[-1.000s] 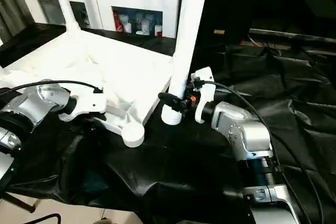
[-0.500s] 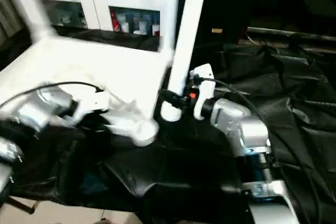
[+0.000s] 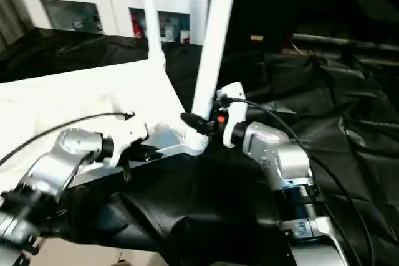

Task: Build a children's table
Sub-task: Rotate table base, then insert table leg to table base

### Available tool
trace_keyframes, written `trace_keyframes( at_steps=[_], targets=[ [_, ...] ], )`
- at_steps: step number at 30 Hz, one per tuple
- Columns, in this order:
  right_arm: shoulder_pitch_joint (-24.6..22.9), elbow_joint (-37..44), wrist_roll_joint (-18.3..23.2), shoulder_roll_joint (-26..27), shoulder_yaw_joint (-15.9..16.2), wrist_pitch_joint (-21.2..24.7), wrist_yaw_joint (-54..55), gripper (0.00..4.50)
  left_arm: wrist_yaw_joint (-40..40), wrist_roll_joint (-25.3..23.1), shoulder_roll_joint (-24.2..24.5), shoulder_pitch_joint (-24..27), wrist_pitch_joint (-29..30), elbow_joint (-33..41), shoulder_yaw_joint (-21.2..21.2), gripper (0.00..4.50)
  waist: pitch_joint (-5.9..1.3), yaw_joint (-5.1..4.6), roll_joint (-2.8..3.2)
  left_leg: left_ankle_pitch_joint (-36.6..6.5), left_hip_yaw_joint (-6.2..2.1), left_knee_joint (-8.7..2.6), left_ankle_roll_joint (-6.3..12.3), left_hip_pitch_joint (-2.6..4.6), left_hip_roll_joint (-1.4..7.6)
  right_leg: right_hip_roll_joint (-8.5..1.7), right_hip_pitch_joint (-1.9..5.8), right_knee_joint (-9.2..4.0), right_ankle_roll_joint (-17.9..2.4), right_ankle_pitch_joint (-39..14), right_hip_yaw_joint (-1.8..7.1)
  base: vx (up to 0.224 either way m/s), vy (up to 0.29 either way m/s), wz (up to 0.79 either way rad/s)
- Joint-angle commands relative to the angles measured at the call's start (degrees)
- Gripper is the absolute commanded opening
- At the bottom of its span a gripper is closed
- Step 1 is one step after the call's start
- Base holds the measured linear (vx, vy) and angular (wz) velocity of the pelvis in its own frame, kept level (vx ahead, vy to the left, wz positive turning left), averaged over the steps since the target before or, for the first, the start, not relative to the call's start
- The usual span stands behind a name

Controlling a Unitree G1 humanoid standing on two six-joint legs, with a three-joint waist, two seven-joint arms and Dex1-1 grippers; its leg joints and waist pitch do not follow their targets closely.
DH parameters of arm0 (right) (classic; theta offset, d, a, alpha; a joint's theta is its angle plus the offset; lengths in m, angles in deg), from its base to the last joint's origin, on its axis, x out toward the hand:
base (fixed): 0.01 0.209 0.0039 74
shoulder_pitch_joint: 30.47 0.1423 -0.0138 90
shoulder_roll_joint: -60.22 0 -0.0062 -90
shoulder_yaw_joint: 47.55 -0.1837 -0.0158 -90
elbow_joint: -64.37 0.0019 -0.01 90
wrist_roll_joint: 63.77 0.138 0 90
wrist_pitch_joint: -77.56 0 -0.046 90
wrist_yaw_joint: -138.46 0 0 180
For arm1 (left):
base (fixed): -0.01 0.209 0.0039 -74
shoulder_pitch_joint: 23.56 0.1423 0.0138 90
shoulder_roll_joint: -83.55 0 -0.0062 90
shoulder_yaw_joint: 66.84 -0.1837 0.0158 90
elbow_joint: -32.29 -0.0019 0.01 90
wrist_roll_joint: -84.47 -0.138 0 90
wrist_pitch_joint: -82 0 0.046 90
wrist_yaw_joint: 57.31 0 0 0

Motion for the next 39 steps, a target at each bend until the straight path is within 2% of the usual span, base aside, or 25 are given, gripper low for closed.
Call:
trace_keyframes(
  at_steps=[1,3,6,11,13,20,21,25,27,30,34,39],
  targets=[
    [1.3,-0.4,-0.2,-0.6,-0.4,-0.8,-0.5,1.91,0.3,-0.6,0.4,0.6,0.3,1.3,-0.5,0.57,-4.02,0.26,-0.25,-10.7,0.69,-4.02,0.22,0.22,-0.07,-3.78,3.3,-4.94,-7.7,-17.9,2.43,0.0,0.0,0.0],
    [1.7,-1.3,-0.4,-0.8,-0.5,-1.3,-0.6,1.91,0.6,-0.5,0.3,0.2,0.0,1.4,-0.1,0.57,-4.13,0.35,-0.45,-9.7,0.73,-3.97,0.24,0.14,-0.11,-3.73,3.41,-4.65,-8.1,-15.5,2.47,0.0,0.0,0.0],
    [2.1,-1.6,-0.4,-1.0,-0.6,-1.4,-0.7,1.91,2.2,-0.1,-0.4,-0.6,-0.7,0.6,0.8,0.98,-4.12,0.41,-0.48,-9.5,0.79,-3.91,0.3,0.08,-0.21,-3.74,3.44,-4.65,-8.4,-14.8,2.45,0.0,0.0,0.0],
    [2.1,-1.5,-0.6,-1.2,-0.5,-1.5,-0.9,1.91,3.4,0.1,-1.2,-1.7,-1.5,-1.4,1.0,0.98,-4.14,0.67,-0.51,-9.6,0.77,-3.92,0.2,0.09,-0.18,-3.8,3.43,-4.77,-7.8,-15.7,2.45,0.0,0.0,0.0],
    [2.1,-1.5,-0.6,-1.2,-0.5,-1.5,-1.0,1.91,3.4,0.3,-1.5,-2.0,-1.7,-2.3,1.0,0.98,-4.11,0.77,-0.08,-9.9,0.74,-3.91,0.04,0.16,-0.2,-3.73,3.31,-4.82,-7.7,-15.8,2.46,0.0,0.0,0.0],
    [1.8,-1.3,-0.7,-1.4,-0.4,-1.8,-1.0,1.91,3.0,1.2,-2.6,-3.1,-1.4,-4.3,1.0,0.98,-4.18,0.88,-0.08,-10.8,0.67,-3.93,-0.34,0.16,-0.21,-3.68,3.47,-4.77,-8.3,-14.6,2.4,0.0,0.0,0.0],
    [1.8,-1.3,-0.8,-1.4,-0.4,-2.0,-0.9,1.91,3.0,1.0,-2.5,-3.1,-1.6,-4.7,0.8,0.7,-4.18,0.89,0.02,-10.8,0.65,-3.93,-0.33,0.16,-0.23,-3.7,3.47,-4.79,-8.3,-14.7,2.4,0.0,0.0,0.0],
    [1.8,-1.3,-1.3,-1.3,-0.5,-2.8,-0.1,1.91,2.3,0.8,-2.1,-3.0,-1.8,-5.3,0.4,0.58,-4.08,0.86,-0.06,-11.4,0.66,-3.98,-0.42,0.2,-0.23,-3.72,3.42,-4.97,-8.0,-16.1,2.38,0.0,0.0,0.0],
    [2.1,-1.6,-2.2,-1.4,-0.3,-3.9,0.5,1.91,1.7,0.8,-1.8,-2.9,-1.7,-5.6,0.2,0.28,-4.03,0.83,-0.1,-11.9,0.65,-4.0,-0.58,0.26,-0.23,-3.77,3.33,-5.13,-7.6,-17.6,2.36,0.0,0.0,0.0],
    [2.9,-3.8,-5.5,-1.4,1.9,-6.7,1.6,1.91,0.6,0.8,-0.8,-2.5,-1.5,-6.0,-0.2,0.07,-4.05,0.61,-0.27,-11.5,0.59,-4.07,-0.81,0.13,-0.27,-3.78,3.41,-5.01,-7.3,-18.1,2.33,0.0,0.0,0.0],
    [3.5,-6.0,-7.6,-0.7,3.3,-8.7,2.6,1.91,0.6,0.8,-0.3,-2.5,-1.8,-6.2,-0.3,0.0,-4.01,0.26,-0.36,-11.3,0.65,-4.01,-0.52,0.08,-0.27,-3.79,3.34,-4.95,-7.9,-17.2,2.42,0.0,0.0,0.0],
    [5.0,-9.0,-7.7,0.4,3.8,-9.4,2.2,1.91,0.0,2.5,-0.7,-1.8,-1.2,-4.8,0.8,0.0,-3.99,0.19,-0.64,-11.5,0.71,-4.03,-0.18,0.15,-0.19,-3.83,3.3,-4.89,-8.3,-17.3,2.4,0.0,0.0,0.0]
  ],
)
